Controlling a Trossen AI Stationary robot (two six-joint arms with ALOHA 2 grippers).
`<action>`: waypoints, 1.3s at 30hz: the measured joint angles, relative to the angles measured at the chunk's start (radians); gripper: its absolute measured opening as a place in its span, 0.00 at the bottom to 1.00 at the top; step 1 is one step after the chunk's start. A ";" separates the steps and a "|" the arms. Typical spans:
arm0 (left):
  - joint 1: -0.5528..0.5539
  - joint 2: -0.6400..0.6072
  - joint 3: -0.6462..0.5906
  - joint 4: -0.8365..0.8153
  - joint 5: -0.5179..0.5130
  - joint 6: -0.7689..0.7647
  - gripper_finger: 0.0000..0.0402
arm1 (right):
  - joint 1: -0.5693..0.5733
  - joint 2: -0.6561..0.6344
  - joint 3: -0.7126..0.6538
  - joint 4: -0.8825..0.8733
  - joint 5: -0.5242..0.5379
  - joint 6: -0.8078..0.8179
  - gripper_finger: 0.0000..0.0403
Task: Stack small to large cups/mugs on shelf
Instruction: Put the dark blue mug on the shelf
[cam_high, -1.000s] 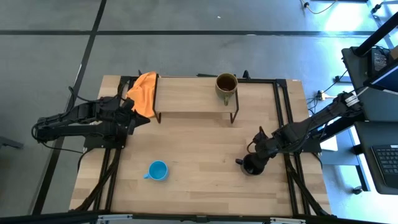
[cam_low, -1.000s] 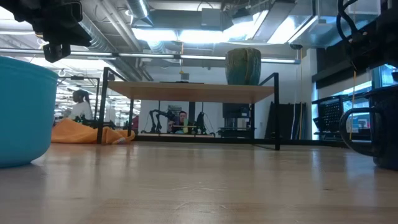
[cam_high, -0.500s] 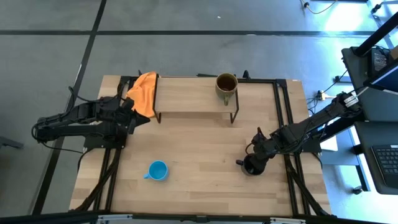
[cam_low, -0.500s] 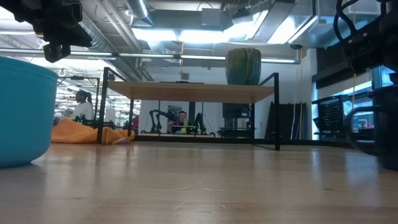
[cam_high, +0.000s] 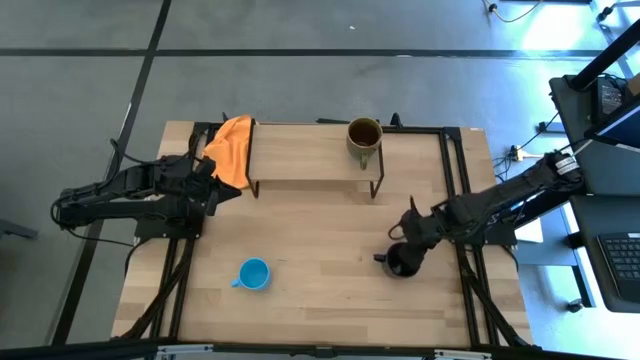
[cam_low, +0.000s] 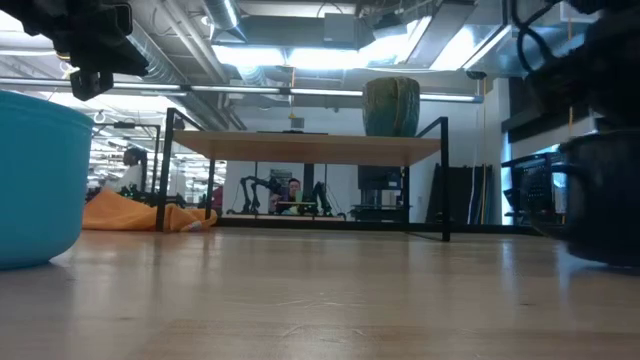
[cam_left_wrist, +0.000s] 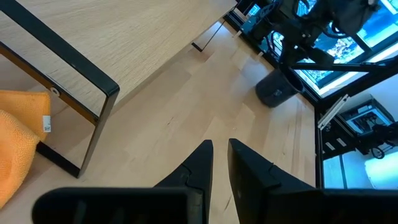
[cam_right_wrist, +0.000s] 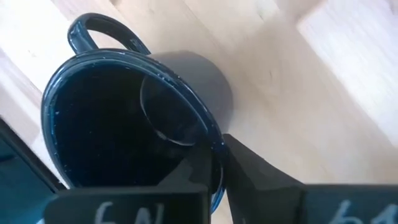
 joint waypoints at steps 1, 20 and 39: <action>0.000 0.000 0.000 0.000 0.000 0.000 0.11 | -0.019 0.000 0.000 0.011 -0.007 -0.020 0.06; 0.000 0.000 0.000 0.000 -0.008 0.001 0.11 | -0.344 0.194 0.347 0.005 -0.068 -0.470 0.06; 0.000 0.000 0.000 0.000 -0.034 0.001 0.11 | -0.475 0.609 1.047 -0.164 -0.116 -0.618 0.06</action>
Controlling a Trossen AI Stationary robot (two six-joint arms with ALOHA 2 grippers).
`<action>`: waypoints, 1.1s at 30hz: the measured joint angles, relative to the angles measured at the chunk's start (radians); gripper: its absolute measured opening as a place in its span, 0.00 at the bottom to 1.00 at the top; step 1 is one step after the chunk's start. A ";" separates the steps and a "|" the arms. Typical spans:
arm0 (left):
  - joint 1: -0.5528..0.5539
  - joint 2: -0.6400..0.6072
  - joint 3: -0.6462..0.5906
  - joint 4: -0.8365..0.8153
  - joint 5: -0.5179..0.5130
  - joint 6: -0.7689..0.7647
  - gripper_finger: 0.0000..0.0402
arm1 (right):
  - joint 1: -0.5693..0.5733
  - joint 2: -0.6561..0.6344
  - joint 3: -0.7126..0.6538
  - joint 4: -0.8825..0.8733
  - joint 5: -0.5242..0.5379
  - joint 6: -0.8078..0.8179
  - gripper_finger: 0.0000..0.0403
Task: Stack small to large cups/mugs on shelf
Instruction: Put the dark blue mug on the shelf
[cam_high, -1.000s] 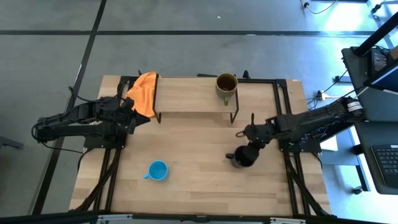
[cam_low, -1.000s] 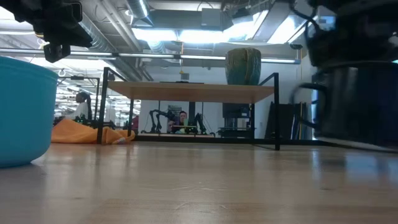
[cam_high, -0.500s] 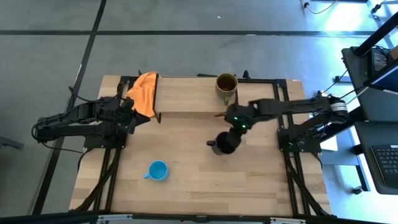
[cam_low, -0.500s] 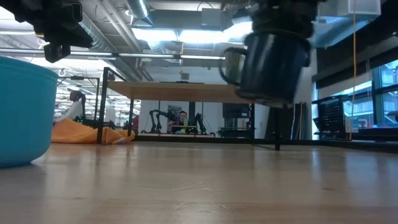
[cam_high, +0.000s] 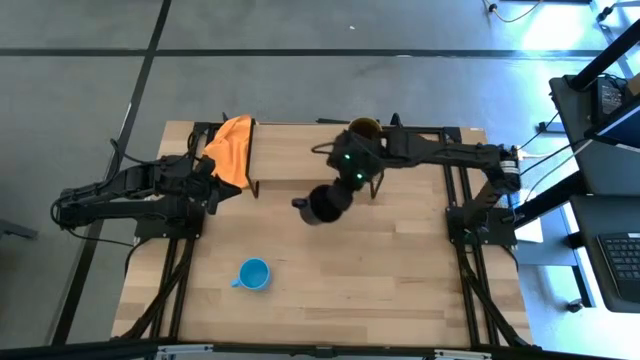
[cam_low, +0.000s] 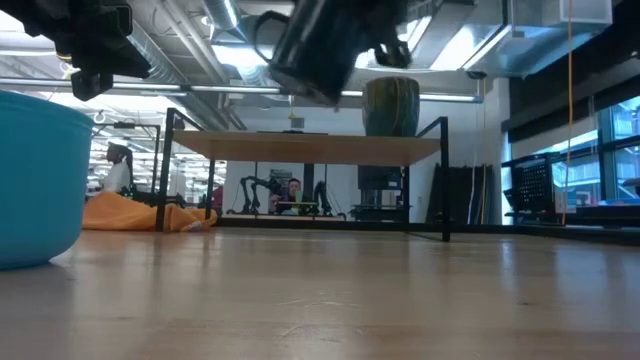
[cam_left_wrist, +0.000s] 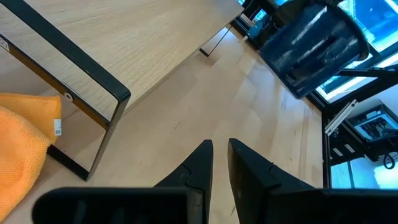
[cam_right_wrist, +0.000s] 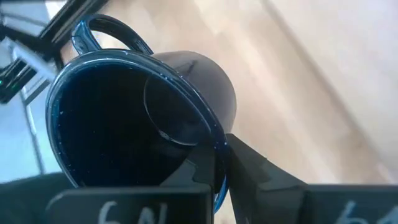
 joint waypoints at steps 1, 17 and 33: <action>0.000 0.000 0.000 0.000 0.000 0.002 0.11 | -0.003 0.025 0.045 -0.017 0.015 -0.003 0.06; 0.000 0.000 0.000 0.000 -0.023 0.044 0.11 | -0.090 0.329 0.582 -0.255 0.150 -0.051 0.06; 0.000 0.000 0.000 0.002 -0.024 0.051 0.11 | -0.194 0.334 0.582 -0.249 0.231 -0.045 0.07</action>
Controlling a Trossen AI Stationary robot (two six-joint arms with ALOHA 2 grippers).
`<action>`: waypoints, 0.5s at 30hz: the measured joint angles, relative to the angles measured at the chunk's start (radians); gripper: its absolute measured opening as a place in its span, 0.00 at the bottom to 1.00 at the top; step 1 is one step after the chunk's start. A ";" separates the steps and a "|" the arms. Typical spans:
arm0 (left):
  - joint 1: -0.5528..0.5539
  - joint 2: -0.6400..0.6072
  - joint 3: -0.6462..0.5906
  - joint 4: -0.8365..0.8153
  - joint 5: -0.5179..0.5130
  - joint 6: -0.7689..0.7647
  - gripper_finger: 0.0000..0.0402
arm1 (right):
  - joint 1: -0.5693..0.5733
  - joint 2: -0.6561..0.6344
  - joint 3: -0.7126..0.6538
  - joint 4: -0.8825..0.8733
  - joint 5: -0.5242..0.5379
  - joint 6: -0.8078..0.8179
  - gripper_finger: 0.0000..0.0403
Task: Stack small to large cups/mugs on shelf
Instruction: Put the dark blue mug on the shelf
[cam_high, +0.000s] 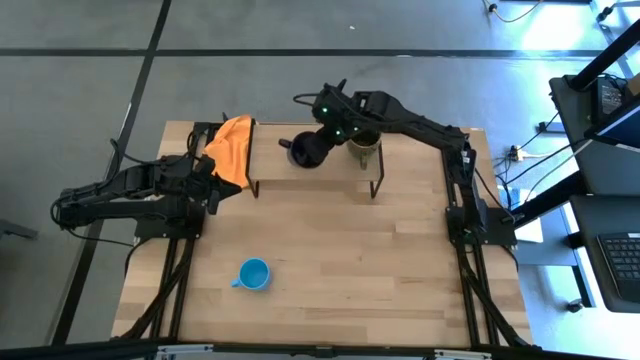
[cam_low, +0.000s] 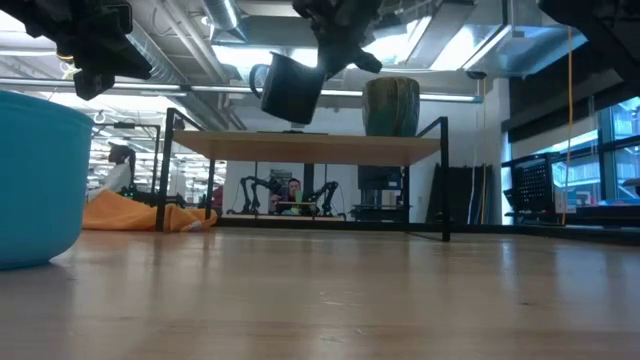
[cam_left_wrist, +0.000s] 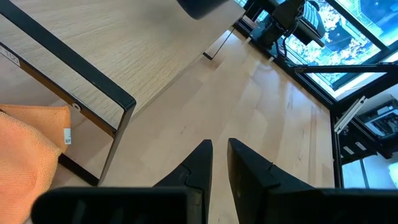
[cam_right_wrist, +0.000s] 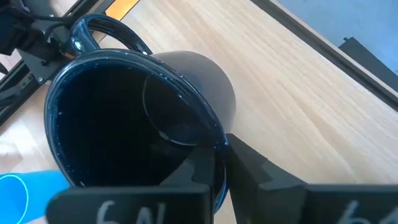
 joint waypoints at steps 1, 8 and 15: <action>0.000 0.000 0.000 0.000 0.000 0.000 0.11 | -0.003 0.000 0.000 0.000 -0.001 0.000 0.06; 0.000 0.000 0.000 0.000 0.000 0.001 0.11 | -0.011 0.000 0.000 0.000 -0.002 -0.001 0.08; 0.000 0.000 0.000 0.000 0.000 0.000 0.11 | -0.013 0.000 0.000 -0.008 -0.005 -0.018 0.07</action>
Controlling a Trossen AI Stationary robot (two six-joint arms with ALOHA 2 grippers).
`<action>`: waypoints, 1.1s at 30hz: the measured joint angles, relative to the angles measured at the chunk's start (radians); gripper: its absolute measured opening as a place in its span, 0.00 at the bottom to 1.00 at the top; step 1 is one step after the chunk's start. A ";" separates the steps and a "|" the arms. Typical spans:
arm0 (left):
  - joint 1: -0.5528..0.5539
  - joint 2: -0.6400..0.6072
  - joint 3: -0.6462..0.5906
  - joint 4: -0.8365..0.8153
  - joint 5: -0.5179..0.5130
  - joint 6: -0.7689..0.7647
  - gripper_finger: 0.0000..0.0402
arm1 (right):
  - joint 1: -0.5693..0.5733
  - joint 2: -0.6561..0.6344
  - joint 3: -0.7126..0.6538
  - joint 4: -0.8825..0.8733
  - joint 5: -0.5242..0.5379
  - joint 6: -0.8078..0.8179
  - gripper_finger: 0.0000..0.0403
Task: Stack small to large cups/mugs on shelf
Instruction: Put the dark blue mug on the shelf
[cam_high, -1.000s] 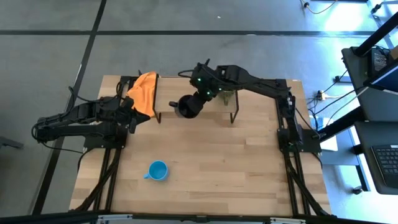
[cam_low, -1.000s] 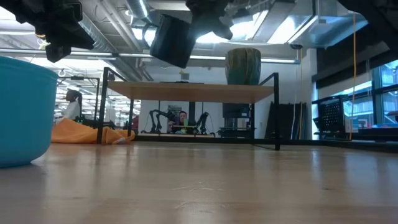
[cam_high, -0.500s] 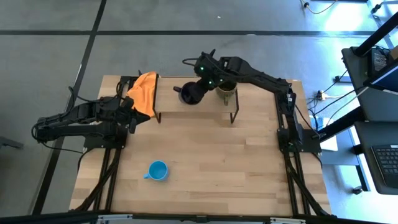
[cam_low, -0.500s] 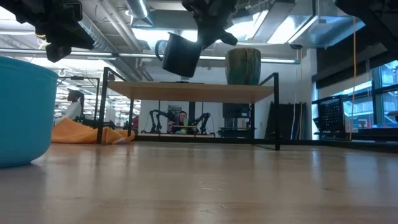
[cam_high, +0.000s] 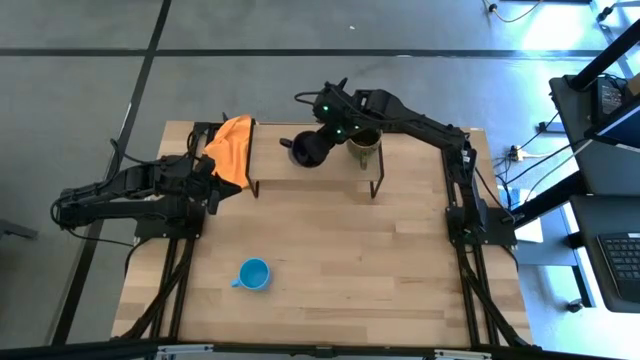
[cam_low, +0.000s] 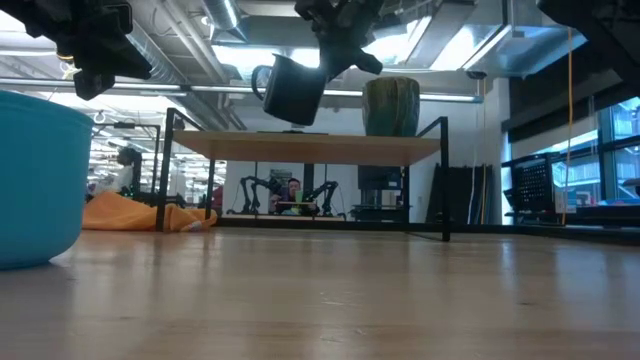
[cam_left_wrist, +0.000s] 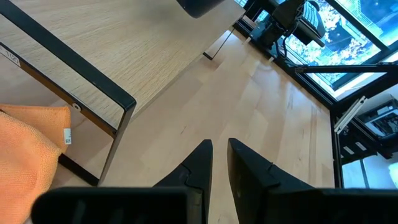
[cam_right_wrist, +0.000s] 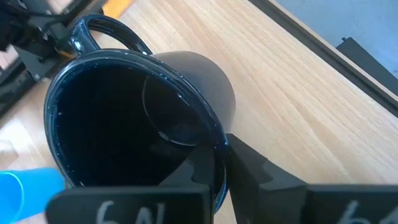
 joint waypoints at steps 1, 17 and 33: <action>0.000 0.000 0.000 0.000 0.000 0.000 0.11 | -0.001 0.000 0.000 -0.010 0.000 -0.006 0.07; 0.000 0.000 0.000 0.001 0.005 -0.009 0.11 | -0.035 0.015 0.000 -0.030 0.002 -0.063 0.09; 0.000 0.000 0.000 0.033 0.007 -0.010 0.11 | -0.054 0.015 0.000 -0.028 0.001 -0.115 0.13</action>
